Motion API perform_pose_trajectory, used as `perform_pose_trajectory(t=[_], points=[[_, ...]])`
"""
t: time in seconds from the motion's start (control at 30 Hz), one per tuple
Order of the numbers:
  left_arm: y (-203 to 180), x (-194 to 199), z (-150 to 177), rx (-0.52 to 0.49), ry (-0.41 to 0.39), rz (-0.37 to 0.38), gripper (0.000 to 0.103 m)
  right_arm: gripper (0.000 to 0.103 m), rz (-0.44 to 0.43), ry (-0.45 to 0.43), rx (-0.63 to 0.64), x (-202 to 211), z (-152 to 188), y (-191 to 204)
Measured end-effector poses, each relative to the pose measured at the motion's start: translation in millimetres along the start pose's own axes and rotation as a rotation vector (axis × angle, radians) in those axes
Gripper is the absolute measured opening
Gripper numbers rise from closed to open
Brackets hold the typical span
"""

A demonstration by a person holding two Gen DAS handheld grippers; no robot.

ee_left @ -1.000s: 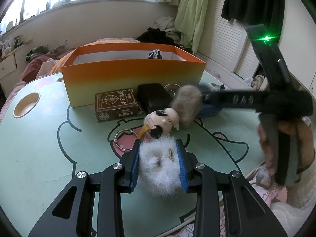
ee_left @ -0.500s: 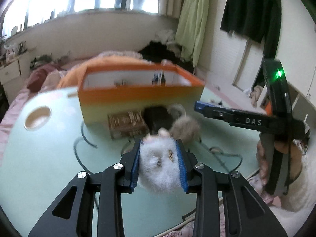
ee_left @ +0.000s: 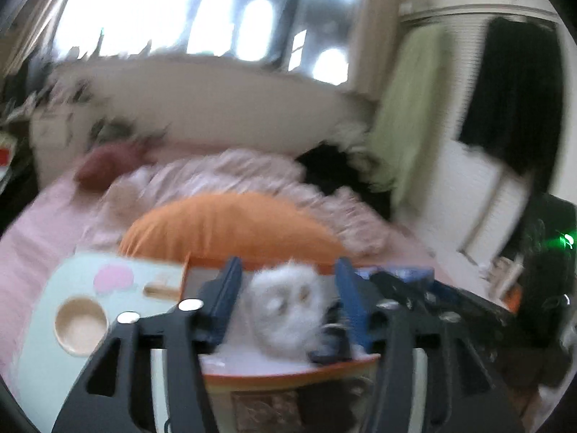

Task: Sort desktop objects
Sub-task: 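Carry the white pompom into the box with left tool while right tool carries the blue tin in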

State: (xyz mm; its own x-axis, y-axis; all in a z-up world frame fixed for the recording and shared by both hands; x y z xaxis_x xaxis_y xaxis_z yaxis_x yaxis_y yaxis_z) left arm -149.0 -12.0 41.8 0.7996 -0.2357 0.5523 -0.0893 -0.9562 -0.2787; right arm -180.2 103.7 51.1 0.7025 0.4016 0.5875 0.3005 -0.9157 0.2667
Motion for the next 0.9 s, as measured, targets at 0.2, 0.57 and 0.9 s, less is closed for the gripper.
perform_pose_trajectory(t=[0.2, 0.57, 0.9], points=[[11, -21, 26, 0.023, 0.127, 0.058, 0.058, 0.077, 0.013, 0.111, -0.049, -31, 30, -14], [-19, 59, 74, -0.202, 0.105, 0.040, 0.071, 0.087, 0.025, 0.010, 0.041, 48, 62, 5], [9, 40, 163, -0.196, 0.241, -0.081, 0.086, 0.087, 0.137, 0.227, 0.100, 39, 173, -10]])
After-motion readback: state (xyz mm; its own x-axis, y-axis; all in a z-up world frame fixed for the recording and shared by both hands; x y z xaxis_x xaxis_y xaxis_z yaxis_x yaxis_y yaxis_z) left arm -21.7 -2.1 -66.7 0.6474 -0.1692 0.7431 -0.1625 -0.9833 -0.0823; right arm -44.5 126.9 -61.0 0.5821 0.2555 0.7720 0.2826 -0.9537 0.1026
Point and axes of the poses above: each gripper's, at about its wrist camera, not at the fingertips, and x roughly against the way its jaws point, y to its left, z to its underside, the point moved 9 cm from there along -x, roughly the way its jaws point, and after that the axes turned 5 degrees about y, right-handed, at the moved point
